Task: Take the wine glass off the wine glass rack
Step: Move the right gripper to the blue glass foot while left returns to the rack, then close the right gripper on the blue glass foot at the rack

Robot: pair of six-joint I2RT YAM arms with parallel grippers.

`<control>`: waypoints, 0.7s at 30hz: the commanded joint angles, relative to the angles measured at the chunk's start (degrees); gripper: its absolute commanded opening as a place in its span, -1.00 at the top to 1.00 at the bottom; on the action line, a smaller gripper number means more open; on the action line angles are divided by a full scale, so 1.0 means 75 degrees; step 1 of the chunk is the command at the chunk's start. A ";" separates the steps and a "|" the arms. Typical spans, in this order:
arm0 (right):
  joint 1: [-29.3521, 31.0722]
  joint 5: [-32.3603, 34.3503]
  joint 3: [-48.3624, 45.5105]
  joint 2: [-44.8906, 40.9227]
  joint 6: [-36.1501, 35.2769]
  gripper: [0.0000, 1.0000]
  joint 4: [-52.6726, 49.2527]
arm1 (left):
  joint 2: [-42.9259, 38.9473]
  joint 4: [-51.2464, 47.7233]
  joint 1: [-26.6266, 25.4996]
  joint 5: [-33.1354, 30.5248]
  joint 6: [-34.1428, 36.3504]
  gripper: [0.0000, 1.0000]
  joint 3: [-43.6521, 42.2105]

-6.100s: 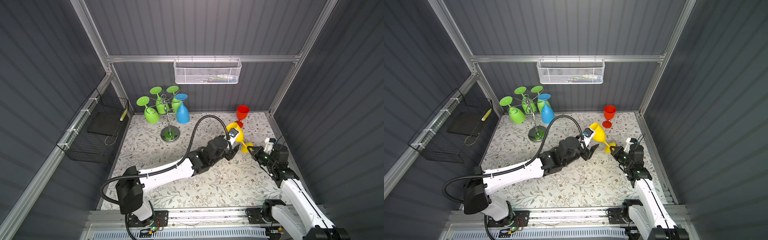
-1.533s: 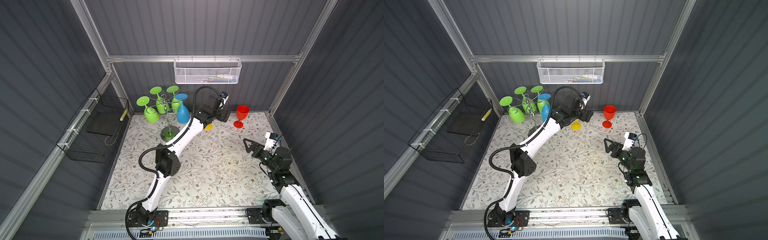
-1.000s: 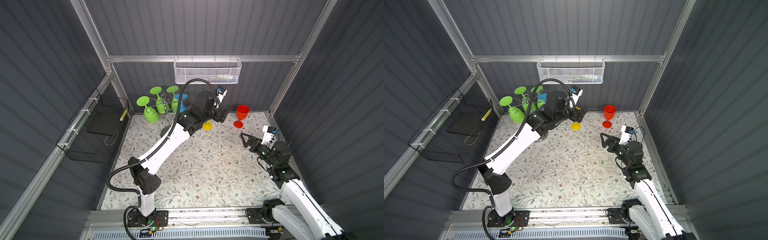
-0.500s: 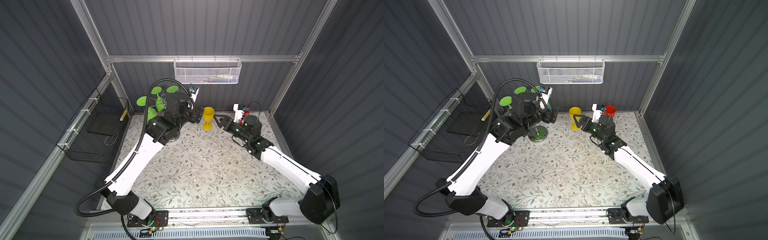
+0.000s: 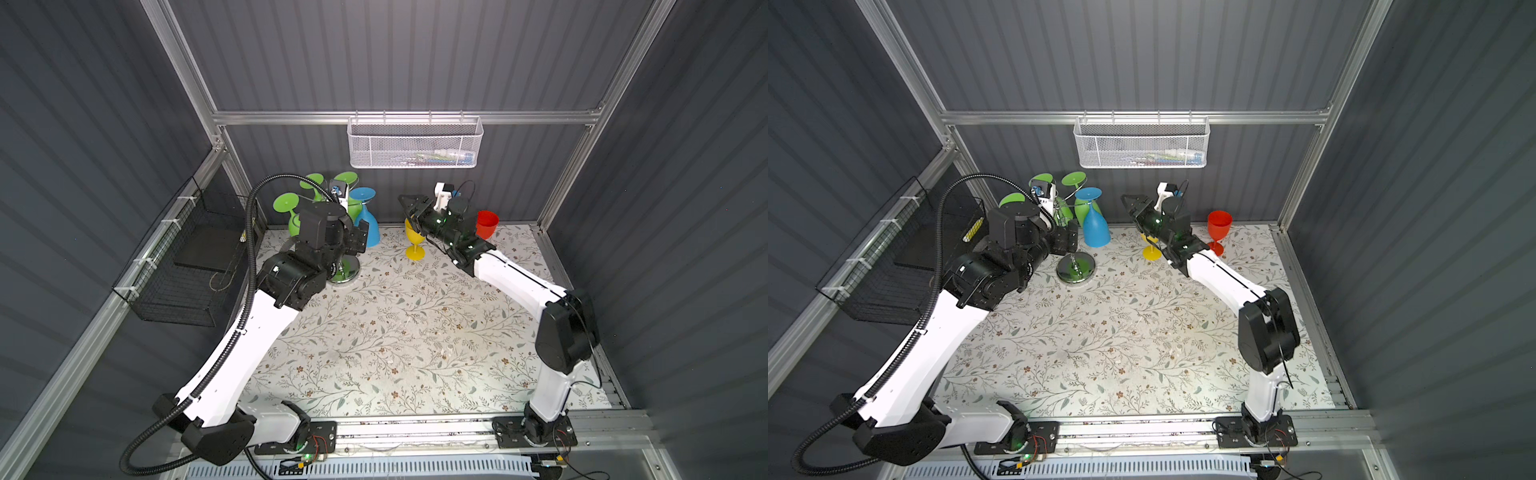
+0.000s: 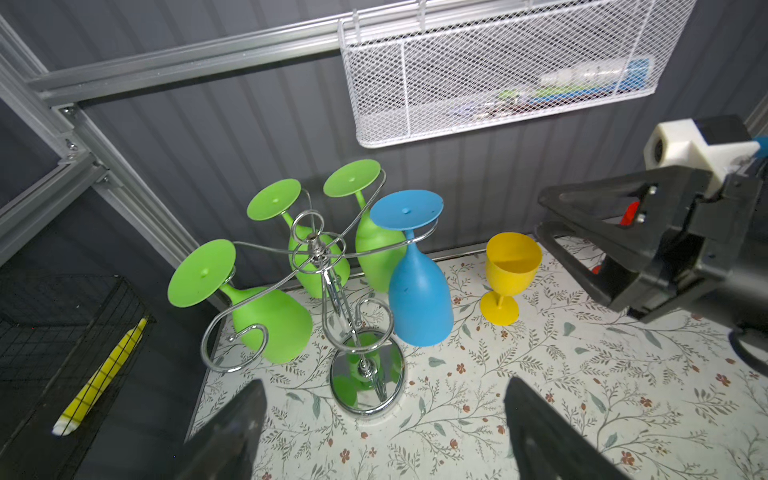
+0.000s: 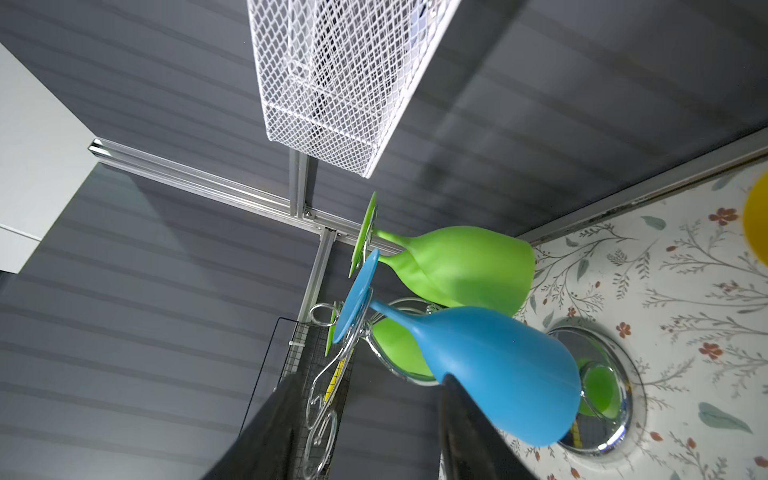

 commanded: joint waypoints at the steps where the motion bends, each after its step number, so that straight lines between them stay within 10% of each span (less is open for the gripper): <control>1: 0.0071 -0.0081 0.0738 0.0444 0.0531 0.02 0.0067 | -0.0265 -0.0219 0.0168 -0.0282 -0.0155 -0.79 -0.0285; 21: 0.0418 0.0128 0.3373 0.2092 0.0403 0.30 -0.1420 | -0.1333 0.1120 0.1552 0.1061 -0.0404 -0.80 -0.1953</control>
